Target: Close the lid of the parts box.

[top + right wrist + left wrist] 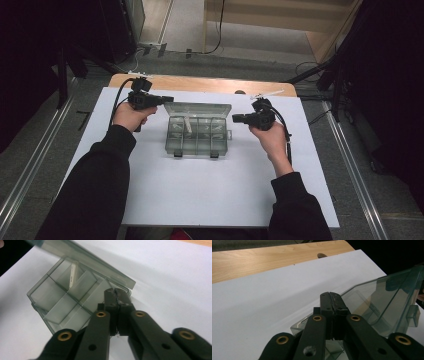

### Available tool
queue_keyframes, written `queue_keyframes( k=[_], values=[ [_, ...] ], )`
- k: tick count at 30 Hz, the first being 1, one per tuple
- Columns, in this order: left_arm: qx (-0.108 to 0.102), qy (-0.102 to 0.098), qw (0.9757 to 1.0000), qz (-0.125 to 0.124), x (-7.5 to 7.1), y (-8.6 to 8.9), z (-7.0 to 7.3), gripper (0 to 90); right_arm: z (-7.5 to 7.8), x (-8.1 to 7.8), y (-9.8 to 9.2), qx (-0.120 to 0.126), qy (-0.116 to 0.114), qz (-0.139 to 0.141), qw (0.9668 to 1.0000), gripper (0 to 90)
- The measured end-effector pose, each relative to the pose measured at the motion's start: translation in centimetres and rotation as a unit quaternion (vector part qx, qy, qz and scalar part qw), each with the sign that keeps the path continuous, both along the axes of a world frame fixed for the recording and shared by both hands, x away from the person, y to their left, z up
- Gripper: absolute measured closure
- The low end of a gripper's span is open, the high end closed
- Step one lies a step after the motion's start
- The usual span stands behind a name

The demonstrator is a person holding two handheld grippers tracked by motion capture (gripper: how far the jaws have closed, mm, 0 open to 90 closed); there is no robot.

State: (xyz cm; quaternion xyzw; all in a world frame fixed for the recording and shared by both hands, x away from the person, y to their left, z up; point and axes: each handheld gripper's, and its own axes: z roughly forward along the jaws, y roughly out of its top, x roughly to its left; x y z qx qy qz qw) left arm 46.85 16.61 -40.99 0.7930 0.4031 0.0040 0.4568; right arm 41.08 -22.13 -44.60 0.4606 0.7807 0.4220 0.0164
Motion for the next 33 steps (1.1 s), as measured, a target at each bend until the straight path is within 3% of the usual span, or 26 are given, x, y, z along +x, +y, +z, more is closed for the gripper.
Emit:
queue_keyframes(
  k=[7, 9, 15, 21, 33],
  values=[
    [0.003, -0.002, 1.0000, -0.004, -0.7, -0.1, 0.0, 89.2, 0.6, 0.7, 0.2, -0.006, -0.009, -0.012, 0.9999, 90.0],
    [0.003, -0.002, 1.0000, -0.005, -0.9, 0.0, 0.0, 89.2, 0.8, 0.9, 0.1, 0.003, -0.010, -0.015, 0.9998, 90.0],
    [0.001, -0.001, 1.0000, -0.008, -1.5, 0.0, -0.2, 89.2, 1.2, 1.4, 0.5, 0.001, -0.006, -0.007, 1.0000, 90.0],
    [0.003, -0.006, 0.9999, -0.012, -2.2, 0.1, -0.1, 89.2, 1.9, 1.4, 1.1, -0.007, -0.020, -0.005, 0.9998, 90.0],
    [-0.004, -0.006, 0.9997, -0.022, -3.1, 0.3, -0.3, 89.2, 2.6, 0.8, 2.1, 0.001, -0.009, 0.021, 0.9997, 90.0]
  ],
)
